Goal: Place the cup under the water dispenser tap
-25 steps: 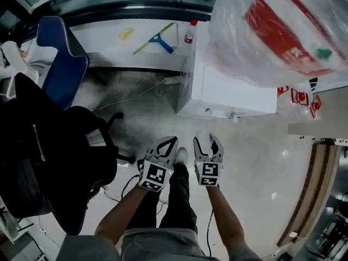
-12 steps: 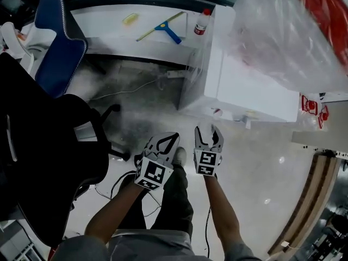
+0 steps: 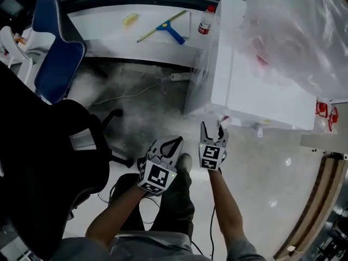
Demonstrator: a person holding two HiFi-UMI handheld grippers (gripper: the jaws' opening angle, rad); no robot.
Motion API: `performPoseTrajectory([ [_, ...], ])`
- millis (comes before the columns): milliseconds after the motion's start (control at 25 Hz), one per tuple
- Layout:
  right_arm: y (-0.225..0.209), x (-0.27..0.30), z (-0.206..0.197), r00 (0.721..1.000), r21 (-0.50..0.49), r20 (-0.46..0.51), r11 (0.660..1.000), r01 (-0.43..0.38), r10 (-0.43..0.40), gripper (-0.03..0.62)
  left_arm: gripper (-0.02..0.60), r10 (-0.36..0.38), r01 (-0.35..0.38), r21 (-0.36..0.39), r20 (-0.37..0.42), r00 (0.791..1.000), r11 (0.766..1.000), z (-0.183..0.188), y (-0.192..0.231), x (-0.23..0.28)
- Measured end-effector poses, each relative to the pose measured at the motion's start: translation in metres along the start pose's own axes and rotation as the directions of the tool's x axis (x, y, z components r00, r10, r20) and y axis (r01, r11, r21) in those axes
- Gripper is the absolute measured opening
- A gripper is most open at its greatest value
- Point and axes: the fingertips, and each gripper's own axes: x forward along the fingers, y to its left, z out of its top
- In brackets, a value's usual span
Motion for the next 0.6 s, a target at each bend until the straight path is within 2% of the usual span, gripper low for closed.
performPoseTrajectory([
  [600,-0.006,0.023,-0.017,0.999,-0.004,-0.021,1.0,0.029,-0.029,0.249,0.009,-0.018,0.018,0.001,-0.006,1.0,1.0,-0.016,0.005,0.016],
])
